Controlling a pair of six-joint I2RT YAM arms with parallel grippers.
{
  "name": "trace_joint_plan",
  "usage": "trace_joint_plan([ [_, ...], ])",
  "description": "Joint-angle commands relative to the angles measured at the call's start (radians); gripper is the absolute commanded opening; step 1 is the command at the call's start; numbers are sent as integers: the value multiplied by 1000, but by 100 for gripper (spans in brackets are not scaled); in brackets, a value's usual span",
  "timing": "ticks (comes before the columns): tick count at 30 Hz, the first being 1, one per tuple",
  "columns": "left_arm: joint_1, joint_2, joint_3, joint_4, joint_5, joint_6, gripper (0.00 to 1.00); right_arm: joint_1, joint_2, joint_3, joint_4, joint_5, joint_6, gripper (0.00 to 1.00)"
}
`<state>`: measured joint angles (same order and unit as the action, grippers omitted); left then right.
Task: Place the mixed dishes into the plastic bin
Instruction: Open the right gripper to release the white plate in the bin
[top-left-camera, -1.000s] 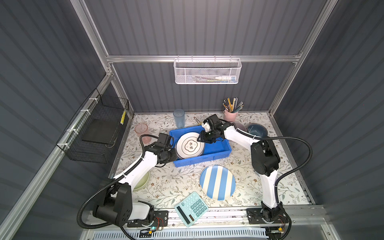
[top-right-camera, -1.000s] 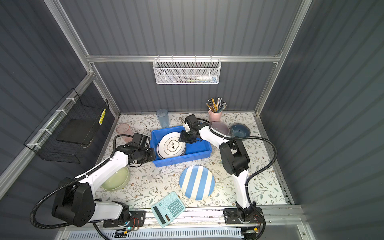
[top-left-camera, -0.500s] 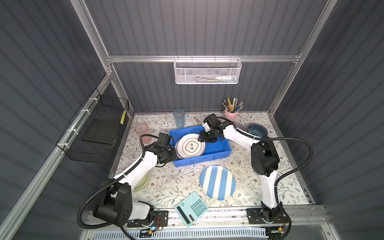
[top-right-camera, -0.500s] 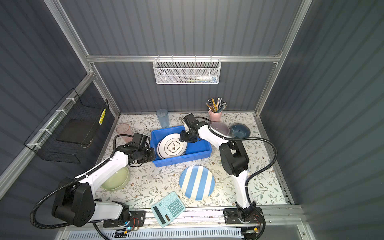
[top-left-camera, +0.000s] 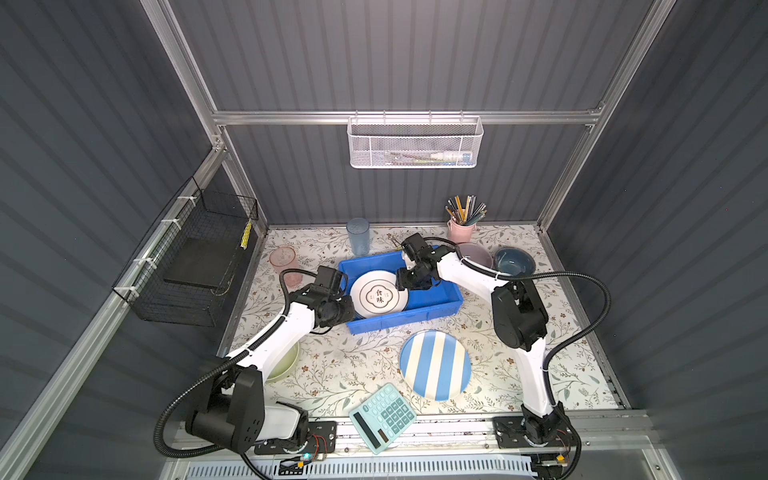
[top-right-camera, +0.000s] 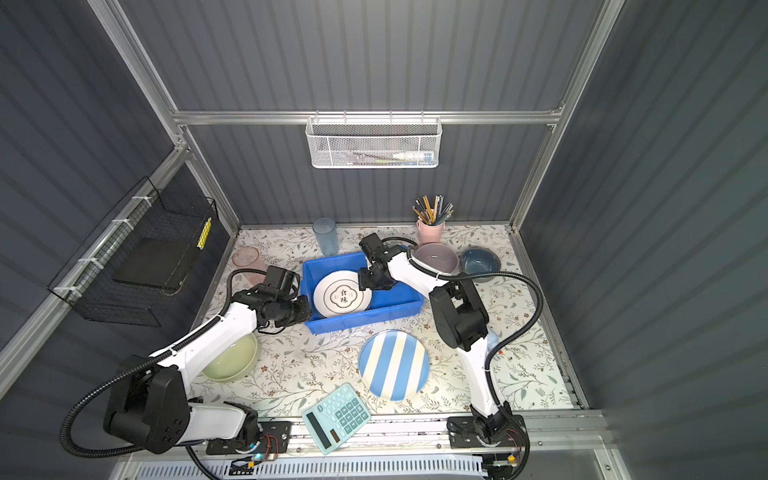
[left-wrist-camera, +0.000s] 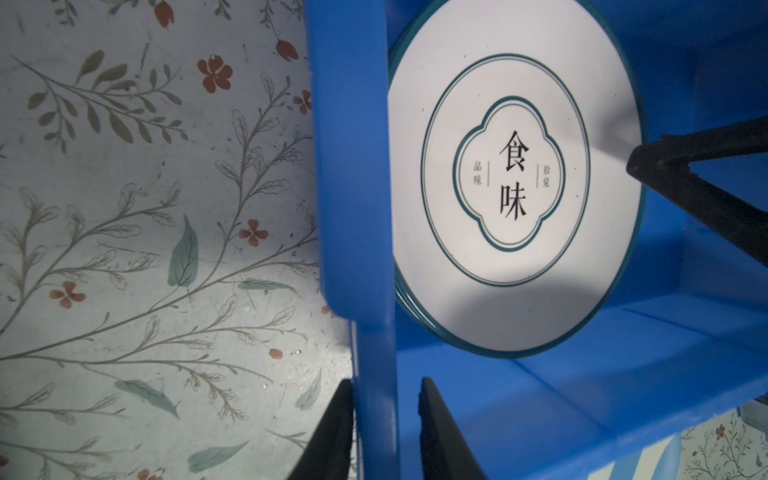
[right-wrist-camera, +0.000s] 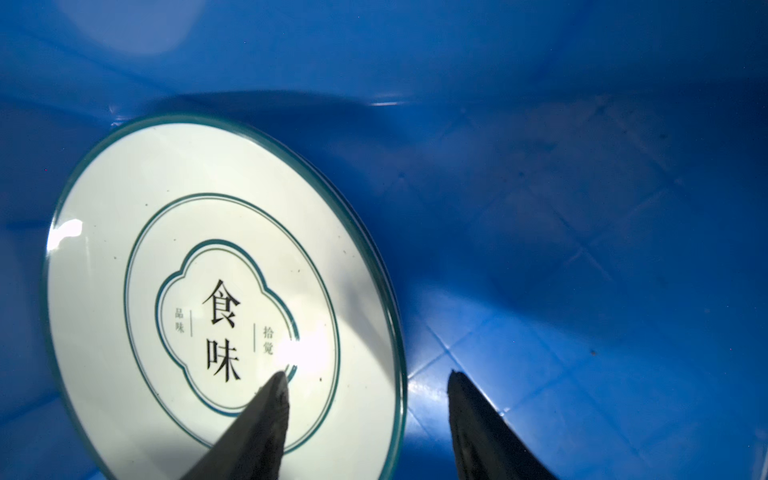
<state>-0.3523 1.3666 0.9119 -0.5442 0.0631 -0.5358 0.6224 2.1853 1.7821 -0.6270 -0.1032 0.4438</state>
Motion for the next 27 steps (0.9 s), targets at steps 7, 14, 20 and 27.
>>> trace_joint_plan([
  [7,6,12,15,-2,30,0,29,4,1,-8,-13,17,-3,64],
  [14,6,25,21,21,65,-8,29,5,7,-15,25,-47,3,64],
  [20,6,33,20,31,75,-13,29,10,20,-7,40,-76,1,64],
  [27,6,54,28,59,96,-22,29,10,22,-15,77,-116,10,64],
])
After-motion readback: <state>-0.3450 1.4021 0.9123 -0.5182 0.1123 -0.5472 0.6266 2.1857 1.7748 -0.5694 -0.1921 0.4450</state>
